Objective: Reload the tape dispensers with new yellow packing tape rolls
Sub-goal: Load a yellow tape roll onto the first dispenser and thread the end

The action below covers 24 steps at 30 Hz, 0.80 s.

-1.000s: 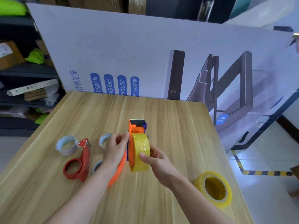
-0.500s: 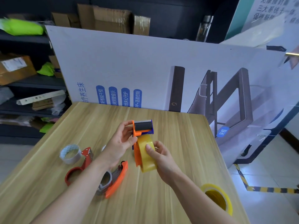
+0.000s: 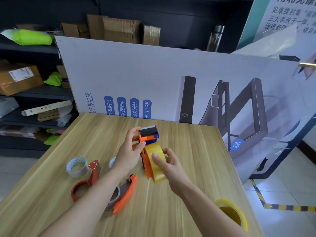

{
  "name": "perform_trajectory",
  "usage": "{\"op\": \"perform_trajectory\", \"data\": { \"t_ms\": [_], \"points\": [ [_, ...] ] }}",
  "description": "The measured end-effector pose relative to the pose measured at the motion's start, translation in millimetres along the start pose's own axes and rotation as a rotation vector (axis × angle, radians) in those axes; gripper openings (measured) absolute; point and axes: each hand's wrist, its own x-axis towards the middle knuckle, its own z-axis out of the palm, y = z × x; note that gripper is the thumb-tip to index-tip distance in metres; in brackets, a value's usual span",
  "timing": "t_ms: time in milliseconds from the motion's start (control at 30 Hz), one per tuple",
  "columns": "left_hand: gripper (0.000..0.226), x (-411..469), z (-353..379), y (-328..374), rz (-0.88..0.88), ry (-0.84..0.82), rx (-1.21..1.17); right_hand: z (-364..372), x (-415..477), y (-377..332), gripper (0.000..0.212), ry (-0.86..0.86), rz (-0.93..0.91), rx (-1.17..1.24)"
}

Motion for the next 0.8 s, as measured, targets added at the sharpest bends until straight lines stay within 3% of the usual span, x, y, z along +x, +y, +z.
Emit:
{"op": "perform_trajectory", "data": {
  "t_ms": [167, 333, 433, 667, 800],
  "points": [
    [0.041, -1, 4, 1, -0.027, 0.181, -0.08, 6, 1, -7, 0.029, -0.037, 0.004, -0.083],
    [0.043, -4, 5, 6, -0.067, 0.242, -0.169, 10, 1, -16, 0.019, -0.132, 0.051, -0.128],
    [0.043, -4, 1, 10, -0.057, 0.214, -0.211, 9, 2, -16, 0.033, -0.155, 0.037, -0.173],
    [0.039, -8, -13, 15, -0.088, 0.017, -0.286, 13, -4, -10, 0.041, -0.205, -0.082, -0.228],
    [0.045, -9, -18, 18, 0.002, -0.011, -0.022, 21, -4, -6, 0.034, -0.186, -0.113, -0.211]
  ]
}}
